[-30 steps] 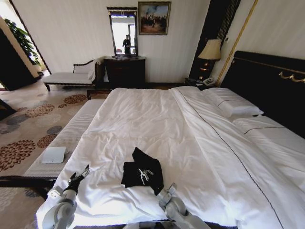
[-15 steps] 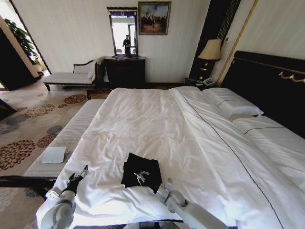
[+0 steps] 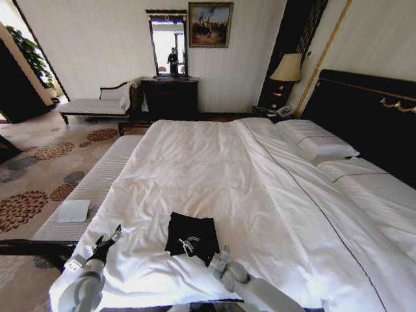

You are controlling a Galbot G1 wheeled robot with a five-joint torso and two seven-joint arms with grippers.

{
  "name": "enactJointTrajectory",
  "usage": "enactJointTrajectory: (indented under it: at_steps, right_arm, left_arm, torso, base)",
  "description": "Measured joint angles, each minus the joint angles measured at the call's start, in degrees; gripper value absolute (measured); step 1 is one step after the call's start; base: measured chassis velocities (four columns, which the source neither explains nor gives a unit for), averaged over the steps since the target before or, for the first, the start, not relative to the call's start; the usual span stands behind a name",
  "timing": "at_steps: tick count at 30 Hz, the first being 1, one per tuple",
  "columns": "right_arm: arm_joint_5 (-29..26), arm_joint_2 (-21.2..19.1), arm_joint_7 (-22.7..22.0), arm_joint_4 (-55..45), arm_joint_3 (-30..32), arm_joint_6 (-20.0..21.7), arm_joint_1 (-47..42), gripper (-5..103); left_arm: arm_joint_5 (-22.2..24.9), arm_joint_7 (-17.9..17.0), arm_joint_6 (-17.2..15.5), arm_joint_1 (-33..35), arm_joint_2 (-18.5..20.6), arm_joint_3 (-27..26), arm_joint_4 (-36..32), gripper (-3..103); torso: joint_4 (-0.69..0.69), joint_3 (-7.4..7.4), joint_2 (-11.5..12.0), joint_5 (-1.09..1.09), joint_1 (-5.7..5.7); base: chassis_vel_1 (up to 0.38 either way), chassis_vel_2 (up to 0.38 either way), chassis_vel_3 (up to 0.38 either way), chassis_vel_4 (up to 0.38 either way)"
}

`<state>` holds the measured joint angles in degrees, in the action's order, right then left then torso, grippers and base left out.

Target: Fold the clothes on the bed.

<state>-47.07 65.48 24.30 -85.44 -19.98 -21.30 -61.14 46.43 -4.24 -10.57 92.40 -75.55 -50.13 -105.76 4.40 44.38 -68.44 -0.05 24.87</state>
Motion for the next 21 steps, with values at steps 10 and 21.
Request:
enactJointTrajectory:
  at_steps: [10, 21]
  right_arm:
    - [-1.1, -3.2, 5.3, -6.0, -2.4, -3.6, 0.3, 38]
    - [-11.2, 3.6, -8.0, 0.5, -2.0, 4.0, 7.1, 78]
  left_arm:
    - [0.1, 0.0, 0.0, -0.3, 0.1, -0.2, 0.9, 100]
    - [-0.4, 0.0, 0.0, -0.9, -0.6, 0.1, 1.7, 100]
  torso:
    - [0.01, -0.01, 0.0, 0.01, -0.01]
    - [-0.01, 0.00, 0.0, 0.01, -0.01]
  base:
    - [0.000, 0.000, 0.000, 0.000]
    - [0.000, 0.000, 0.000, 0.000]
